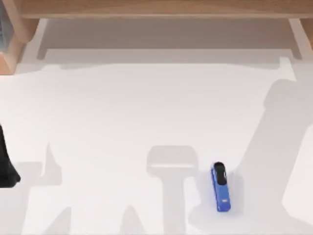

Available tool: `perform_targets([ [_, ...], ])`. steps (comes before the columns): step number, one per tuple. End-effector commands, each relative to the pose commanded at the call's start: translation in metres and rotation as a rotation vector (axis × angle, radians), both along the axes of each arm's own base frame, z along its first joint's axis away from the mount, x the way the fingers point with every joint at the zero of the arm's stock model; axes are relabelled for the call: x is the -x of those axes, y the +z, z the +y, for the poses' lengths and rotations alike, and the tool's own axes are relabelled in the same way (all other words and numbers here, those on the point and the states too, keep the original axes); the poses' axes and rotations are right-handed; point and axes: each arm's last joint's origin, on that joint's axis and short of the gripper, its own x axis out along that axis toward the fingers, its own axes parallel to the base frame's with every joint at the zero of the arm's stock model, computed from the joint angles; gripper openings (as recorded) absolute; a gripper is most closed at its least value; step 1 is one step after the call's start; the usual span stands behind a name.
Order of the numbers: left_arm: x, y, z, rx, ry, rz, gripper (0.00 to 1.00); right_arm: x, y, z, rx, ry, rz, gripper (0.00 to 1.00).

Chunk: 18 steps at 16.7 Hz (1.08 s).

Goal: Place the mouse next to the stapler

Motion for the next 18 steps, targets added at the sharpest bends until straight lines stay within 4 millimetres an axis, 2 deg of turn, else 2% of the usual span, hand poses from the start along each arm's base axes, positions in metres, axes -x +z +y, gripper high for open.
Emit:
perform_targets([
  [13, 0.0000, 0.0000, 0.0000, 0.000, 0.000, 0.000, 1.00, 0.0000, 0.0000, 0.0000, 0.000, 0.000, 0.000, 0.02],
  [18, 0.0000, 0.0000, 0.0000, 0.000, 0.000, 0.000, 1.00, 0.0000, 0.0000, 0.0000, 0.000, 0.000, 0.000, 0.00],
])
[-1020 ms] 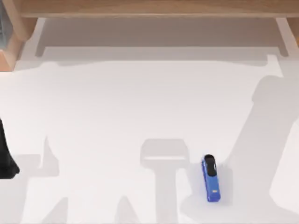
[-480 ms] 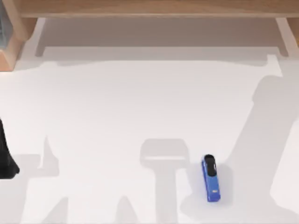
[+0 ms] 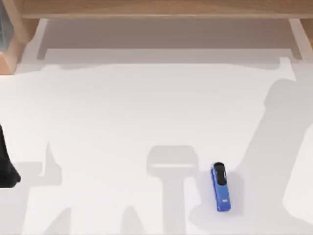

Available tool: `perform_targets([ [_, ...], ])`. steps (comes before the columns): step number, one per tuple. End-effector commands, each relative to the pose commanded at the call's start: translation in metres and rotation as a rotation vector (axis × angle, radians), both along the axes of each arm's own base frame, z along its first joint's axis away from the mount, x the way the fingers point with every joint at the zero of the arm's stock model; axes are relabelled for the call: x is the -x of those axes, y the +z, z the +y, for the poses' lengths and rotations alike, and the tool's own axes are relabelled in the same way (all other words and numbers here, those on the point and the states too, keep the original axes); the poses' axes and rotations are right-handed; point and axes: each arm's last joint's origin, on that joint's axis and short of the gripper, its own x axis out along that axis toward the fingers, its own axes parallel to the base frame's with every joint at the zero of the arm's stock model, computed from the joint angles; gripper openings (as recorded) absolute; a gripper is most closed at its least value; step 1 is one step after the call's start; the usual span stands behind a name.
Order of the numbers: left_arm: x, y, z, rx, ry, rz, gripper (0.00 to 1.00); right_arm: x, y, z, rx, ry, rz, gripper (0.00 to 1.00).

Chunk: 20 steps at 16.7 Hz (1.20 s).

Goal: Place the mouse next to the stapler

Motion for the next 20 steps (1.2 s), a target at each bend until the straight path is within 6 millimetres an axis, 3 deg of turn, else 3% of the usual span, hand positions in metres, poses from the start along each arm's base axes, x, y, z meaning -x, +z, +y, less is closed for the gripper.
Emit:
perform_targets([
  [6, 0.000, 0.000, 0.000, 0.000, 0.000, 0.000, 1.00, 0.001, 0.005, -0.001, 0.003, -0.006, -0.007, 0.00],
  [12, 0.000, 0.000, 0.000, 0.000, 0.000, 0.000, 1.00, 0.021, 0.060, 0.002, 0.040, -0.053, -0.062, 0.00],
  [16, 0.000, 0.000, 0.000, 0.000, 0.000, 0.000, 1.00, 0.036, 0.109, 0.033, 0.073, -0.075, -0.165, 0.00],
  [20, 0.000, 0.000, 0.000, 0.000, 0.000, 0.000, 1.00, 0.052, 0.139, 0.088, 0.070, -0.063, -0.255, 0.00],
])
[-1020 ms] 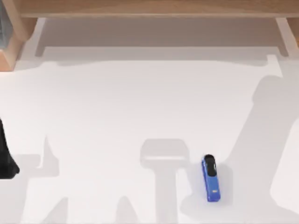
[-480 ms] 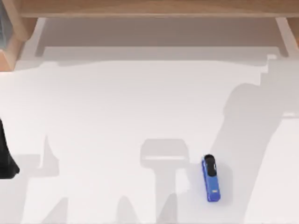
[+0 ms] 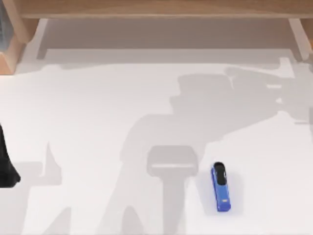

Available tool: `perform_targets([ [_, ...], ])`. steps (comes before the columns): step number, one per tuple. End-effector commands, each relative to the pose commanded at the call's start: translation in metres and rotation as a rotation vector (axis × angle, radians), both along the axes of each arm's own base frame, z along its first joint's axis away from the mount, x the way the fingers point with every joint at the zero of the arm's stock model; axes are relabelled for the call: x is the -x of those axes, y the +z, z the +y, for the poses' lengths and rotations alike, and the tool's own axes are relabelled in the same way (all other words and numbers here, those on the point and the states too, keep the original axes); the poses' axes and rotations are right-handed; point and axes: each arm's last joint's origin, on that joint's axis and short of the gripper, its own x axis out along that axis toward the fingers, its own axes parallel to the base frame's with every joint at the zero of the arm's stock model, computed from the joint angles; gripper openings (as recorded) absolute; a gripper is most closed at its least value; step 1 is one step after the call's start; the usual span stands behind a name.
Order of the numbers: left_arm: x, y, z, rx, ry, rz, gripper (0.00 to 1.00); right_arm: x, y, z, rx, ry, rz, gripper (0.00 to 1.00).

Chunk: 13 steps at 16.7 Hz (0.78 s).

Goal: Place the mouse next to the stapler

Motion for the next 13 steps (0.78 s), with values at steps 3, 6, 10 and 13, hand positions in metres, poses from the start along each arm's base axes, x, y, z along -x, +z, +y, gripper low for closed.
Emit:
perform_targets([
  [3, 0.000, 0.000, 0.000, 0.000, 0.000, 0.000, 1.00, 0.017, 0.005, 0.048, -0.020, 0.031, -0.034, 0.00],
  [6, 0.000, 0.000, 0.000, 0.000, 0.000, 0.000, 1.00, 0.039, -0.004, 0.095, -0.049, 0.074, -0.031, 0.00],
  [10, 0.000, 0.000, 0.000, 0.000, 0.000, 0.000, 1.00, 0.078, -0.031, 0.147, -0.078, 0.138, 0.024, 0.00],
  [13, 0.000, 0.000, 0.000, 0.000, 0.000, 0.000, 1.00, 0.112, -0.057, 0.175, -0.085, 0.184, 0.090, 0.00],
])
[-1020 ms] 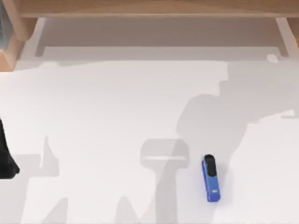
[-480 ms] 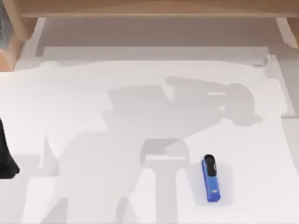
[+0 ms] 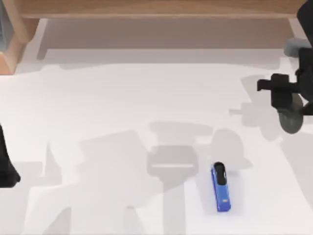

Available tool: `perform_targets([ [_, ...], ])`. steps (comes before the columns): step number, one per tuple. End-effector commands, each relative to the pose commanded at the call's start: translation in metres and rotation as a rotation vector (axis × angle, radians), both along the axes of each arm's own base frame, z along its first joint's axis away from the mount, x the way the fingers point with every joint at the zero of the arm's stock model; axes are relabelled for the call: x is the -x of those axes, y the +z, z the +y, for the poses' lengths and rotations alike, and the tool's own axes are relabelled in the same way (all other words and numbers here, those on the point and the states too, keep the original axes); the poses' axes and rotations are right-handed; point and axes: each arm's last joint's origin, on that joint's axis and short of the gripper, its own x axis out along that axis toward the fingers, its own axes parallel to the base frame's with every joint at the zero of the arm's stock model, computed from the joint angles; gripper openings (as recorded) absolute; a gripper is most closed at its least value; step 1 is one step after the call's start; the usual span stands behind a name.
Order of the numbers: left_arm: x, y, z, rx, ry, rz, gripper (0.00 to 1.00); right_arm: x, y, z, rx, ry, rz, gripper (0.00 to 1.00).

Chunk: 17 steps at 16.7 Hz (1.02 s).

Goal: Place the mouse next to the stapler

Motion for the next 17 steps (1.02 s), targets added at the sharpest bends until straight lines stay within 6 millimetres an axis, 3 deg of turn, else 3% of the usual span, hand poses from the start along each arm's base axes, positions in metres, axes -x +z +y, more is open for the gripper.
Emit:
perform_targets([
  [5, 0.000, 0.000, 0.000, 0.000, 0.000, 0.000, 1.00, 0.051, -0.041, 0.023, 0.022, 0.060, 0.105, 0.00],
  [8, 0.000, 0.000, 0.000, 0.000, 0.000, 0.000, 1.00, 0.071, -0.056, 0.026, 0.038, 0.080, 0.146, 0.00],
  [17, 0.000, 0.000, 0.000, 0.000, 0.000, 0.000, 1.00, 0.076, -0.061, 0.026, 0.044, 0.081, 0.163, 0.00],
])
